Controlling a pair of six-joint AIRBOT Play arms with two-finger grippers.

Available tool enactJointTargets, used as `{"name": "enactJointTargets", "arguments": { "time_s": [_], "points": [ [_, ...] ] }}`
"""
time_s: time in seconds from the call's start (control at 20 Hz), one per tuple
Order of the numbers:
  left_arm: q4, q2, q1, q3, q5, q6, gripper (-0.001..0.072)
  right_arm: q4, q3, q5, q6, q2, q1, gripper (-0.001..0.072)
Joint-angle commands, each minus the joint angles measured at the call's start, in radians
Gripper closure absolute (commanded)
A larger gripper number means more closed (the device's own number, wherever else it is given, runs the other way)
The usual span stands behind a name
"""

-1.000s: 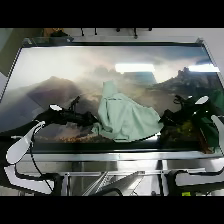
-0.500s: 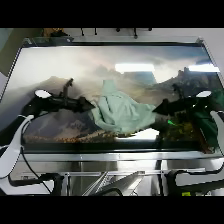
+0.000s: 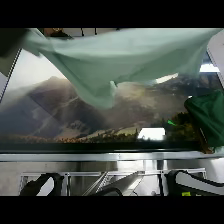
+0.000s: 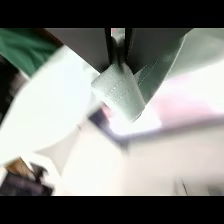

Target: Fold the shirts.

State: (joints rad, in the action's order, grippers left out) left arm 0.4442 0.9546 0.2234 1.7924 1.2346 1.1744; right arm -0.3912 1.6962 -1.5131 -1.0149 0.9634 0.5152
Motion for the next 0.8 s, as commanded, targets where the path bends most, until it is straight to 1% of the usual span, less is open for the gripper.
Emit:
{"name": "enactJointTargets", "arguments": {
  "time_s": [0.0,0.05,0.1,0.2,0.25,0.3,0.35,0.4,0.5,0.55,0.65,0.75],
  "points": [
    [0.01,-0.105,0.093,0.252,-0.113,-0.023,0.0692,-0.115,0.142,0.057,0.051,-0.096,0.027,0.0687],
    [0.01,-0.116,0.126,0.285,-0.13,-0.035,0.0692,-0.076,0.151,0.077,0.054,-0.118,0.027,0.0687],
    [0.008,-0.121,0.166,0.308,-0.136,-0.042,0.0691,-0.003,0.153,0.101,0.066,-0.146,0.027,0.0687],
    [0.007,-0.119,0.239,0.303,-0.117,-0.049,0.0691,0.219,0.153,0.144,0.065,-0.182,0.026,0.0687],
    [-0.001,-0.119,0.266,0.259,-0.116,-0.059,0.0691,0.326,0.153,0.148,0.051,-0.185,0.026,0.0687],
    [-0.007,-0.114,0.274,0.205,-0.117,-0.08,0.0691,0.401,0.151,0.146,0.032,-0.179,0.025,0.0687],
    [-0.034,-0.093,0.266,0.148,-0.109,-0.105,0.0691,0.443,0.134,0.145,0.027,-0.165,0.02,0.0687],
    [-0.072,-0.058,0.234,0.098,-0.103,-0.129,0.0691,0.453,0.097,0.146,0.029,-0.147,0.005,0.0688],
    [-0.058,0.05,0.082,0.01,-0.105,-0.164,0.0691,0.472,-0.007,0.153,0.055,-0.096,-0.071,0.0687],
    [-0.014,0.116,-0.005,-0.024,-0.121,-0.188,0.0691,0.517,-0.077,0.185,0.078,-0.062,-0.142,0.0687],
    [0.149,0.277,-0.169,-0.059,-0.177,-0.196,0.0691,0.645,-0.201,0.306,0.101,0.018,-0.259,0.0688],
    [0.305,0.476,-0.28,-0.056,-0.254,-0.16,0.0691,0.761,-0.291,0.442,0.103,0.125,-0.313,0.0687]
  ]
}}
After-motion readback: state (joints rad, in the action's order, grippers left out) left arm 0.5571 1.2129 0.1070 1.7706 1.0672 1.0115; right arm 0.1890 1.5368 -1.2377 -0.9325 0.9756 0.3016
